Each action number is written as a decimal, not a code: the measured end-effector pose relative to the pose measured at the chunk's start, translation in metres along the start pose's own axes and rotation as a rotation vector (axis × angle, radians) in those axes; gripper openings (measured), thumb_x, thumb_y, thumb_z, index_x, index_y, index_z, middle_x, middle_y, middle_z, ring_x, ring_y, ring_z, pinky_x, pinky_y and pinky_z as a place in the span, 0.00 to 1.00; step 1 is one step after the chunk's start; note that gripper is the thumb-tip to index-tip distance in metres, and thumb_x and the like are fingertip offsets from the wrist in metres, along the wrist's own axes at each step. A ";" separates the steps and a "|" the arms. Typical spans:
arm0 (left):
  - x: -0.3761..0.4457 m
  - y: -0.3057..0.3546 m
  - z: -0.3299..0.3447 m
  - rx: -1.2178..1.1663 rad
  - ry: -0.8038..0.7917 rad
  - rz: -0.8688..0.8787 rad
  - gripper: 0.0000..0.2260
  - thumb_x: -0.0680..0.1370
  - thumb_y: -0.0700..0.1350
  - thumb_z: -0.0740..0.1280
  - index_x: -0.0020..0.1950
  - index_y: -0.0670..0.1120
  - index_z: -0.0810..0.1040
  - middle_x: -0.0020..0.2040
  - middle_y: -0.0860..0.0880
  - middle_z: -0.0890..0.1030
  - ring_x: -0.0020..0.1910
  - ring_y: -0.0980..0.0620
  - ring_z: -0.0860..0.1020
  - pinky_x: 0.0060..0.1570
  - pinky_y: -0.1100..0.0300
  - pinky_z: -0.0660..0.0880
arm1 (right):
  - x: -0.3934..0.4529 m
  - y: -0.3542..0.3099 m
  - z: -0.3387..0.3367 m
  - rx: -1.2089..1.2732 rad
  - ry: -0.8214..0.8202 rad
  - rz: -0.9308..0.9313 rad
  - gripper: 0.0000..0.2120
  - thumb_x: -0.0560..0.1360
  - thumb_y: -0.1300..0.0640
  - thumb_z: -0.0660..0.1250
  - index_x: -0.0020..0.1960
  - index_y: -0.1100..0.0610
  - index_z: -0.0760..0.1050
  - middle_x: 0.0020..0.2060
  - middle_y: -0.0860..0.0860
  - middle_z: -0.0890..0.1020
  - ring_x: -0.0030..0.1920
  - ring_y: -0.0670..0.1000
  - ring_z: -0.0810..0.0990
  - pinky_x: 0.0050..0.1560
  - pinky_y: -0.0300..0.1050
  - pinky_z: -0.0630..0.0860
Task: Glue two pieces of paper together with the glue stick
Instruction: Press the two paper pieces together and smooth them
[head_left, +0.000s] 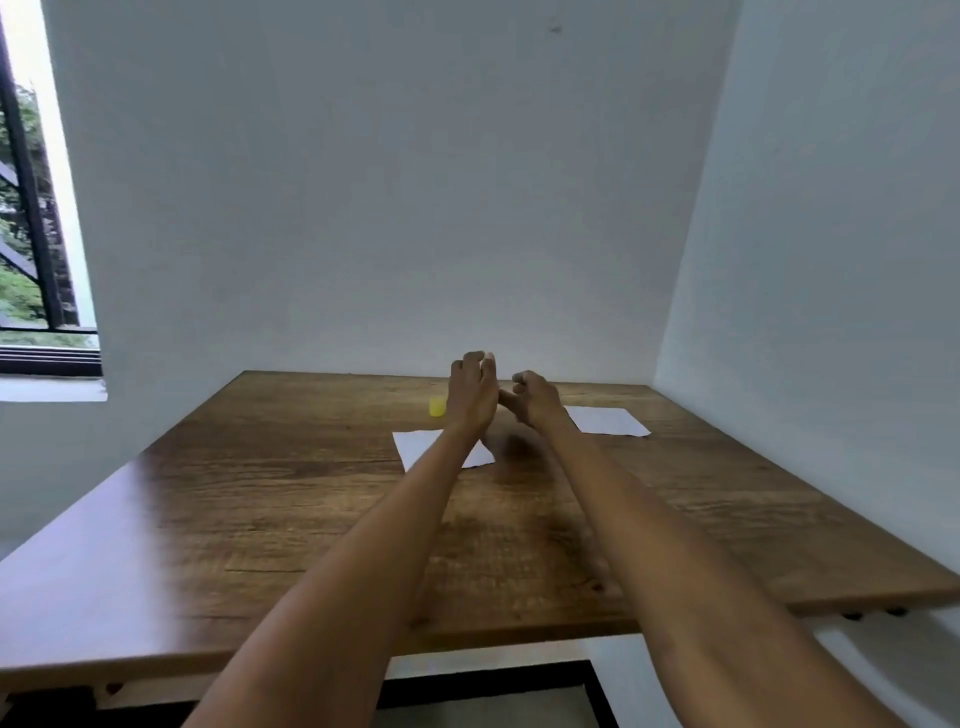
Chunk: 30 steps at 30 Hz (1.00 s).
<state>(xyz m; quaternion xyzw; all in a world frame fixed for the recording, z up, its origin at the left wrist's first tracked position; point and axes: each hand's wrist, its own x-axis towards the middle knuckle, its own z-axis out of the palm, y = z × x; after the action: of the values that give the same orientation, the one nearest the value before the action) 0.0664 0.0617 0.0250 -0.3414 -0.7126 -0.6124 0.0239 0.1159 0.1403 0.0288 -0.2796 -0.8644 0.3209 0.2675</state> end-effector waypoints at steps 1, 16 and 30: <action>-0.002 0.004 0.006 0.039 -0.017 0.053 0.14 0.81 0.44 0.52 0.58 0.38 0.72 0.59 0.38 0.75 0.60 0.42 0.71 0.57 0.54 0.68 | -0.002 0.003 -0.006 -0.034 0.027 -0.001 0.23 0.76 0.50 0.65 0.64 0.65 0.71 0.63 0.61 0.75 0.61 0.59 0.75 0.60 0.50 0.71; 0.008 -0.003 0.114 0.937 -0.587 0.194 0.18 0.80 0.47 0.54 0.67 0.42 0.68 0.70 0.38 0.65 0.69 0.40 0.63 0.66 0.45 0.63 | 0.018 0.126 -0.110 -0.386 0.136 0.405 0.24 0.76 0.48 0.63 0.67 0.61 0.69 0.67 0.57 0.73 0.66 0.57 0.72 0.63 0.49 0.69; -0.022 0.018 0.076 0.699 -0.341 0.284 0.16 0.79 0.45 0.58 0.65 0.40 0.66 0.66 0.38 0.68 0.65 0.40 0.67 0.59 0.47 0.70 | 0.001 0.107 -0.112 0.308 0.165 0.397 0.14 0.75 0.57 0.68 0.33 0.62 0.74 0.27 0.52 0.73 0.26 0.47 0.66 0.23 0.36 0.65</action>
<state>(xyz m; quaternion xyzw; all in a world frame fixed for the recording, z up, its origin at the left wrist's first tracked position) 0.1217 0.1198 0.0113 -0.5044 -0.8172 -0.2589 0.1041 0.2207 0.2547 0.0263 -0.4249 -0.7090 0.4708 0.3084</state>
